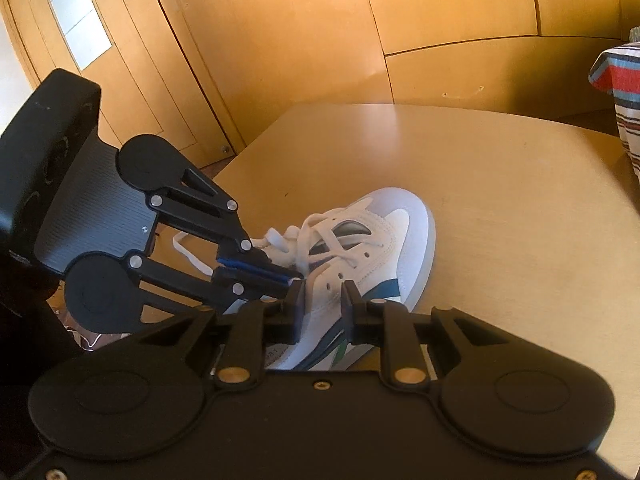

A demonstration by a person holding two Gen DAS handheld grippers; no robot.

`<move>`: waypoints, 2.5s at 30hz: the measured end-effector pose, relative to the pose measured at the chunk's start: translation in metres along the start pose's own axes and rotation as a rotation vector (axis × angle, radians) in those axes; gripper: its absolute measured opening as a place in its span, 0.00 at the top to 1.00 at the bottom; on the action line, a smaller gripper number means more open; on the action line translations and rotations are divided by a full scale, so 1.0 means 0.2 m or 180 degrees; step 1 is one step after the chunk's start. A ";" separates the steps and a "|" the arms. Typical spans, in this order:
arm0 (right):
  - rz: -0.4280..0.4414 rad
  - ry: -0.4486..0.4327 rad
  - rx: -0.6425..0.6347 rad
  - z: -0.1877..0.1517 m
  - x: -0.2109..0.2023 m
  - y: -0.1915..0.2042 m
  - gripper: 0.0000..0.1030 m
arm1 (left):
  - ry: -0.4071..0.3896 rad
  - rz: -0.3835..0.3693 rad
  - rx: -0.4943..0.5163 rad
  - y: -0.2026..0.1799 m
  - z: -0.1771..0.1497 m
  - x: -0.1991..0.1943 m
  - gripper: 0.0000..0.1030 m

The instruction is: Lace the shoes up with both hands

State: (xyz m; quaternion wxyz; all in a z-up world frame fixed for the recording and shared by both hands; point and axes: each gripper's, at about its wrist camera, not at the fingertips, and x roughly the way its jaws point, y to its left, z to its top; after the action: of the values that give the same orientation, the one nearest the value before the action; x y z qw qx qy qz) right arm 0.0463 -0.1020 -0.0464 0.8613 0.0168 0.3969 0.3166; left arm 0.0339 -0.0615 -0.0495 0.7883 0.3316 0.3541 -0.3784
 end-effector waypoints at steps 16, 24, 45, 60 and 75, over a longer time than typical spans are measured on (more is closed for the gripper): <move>-0.0014 -0.0011 0.0002 0.01 0.04 0.05 0.81 | -0.0068 0.0022 -0.0081 -0.01 0.02 0.01 0.97; -0.0016 -0.0004 0.0001 0.00 0.03 0.07 0.81 | -0.0076 0.0015 -0.0030 -0.01 0.02 0.00 0.97; 0.0043 0.0017 0.0005 0.00 0.02 0.07 0.81 | -0.0207 0.0128 -0.0132 0.01 0.03 0.00 0.97; 0.0124 0.0009 0.0004 -0.01 0.00 0.07 0.81 | -0.0023 0.0320 -0.0165 -0.05 0.06 0.07 0.96; 0.0139 -0.0159 0.0175 0.01 -0.12 -0.02 0.80 | -0.0269 0.0241 -0.0286 -0.02 0.04 0.01 0.96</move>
State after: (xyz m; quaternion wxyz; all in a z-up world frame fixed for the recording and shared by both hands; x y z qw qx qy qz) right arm 0.0385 -0.1185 -0.0294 0.8631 0.0570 0.3834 0.3238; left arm 0.0351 -0.0710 -0.0474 0.8304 0.2928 0.3243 -0.3458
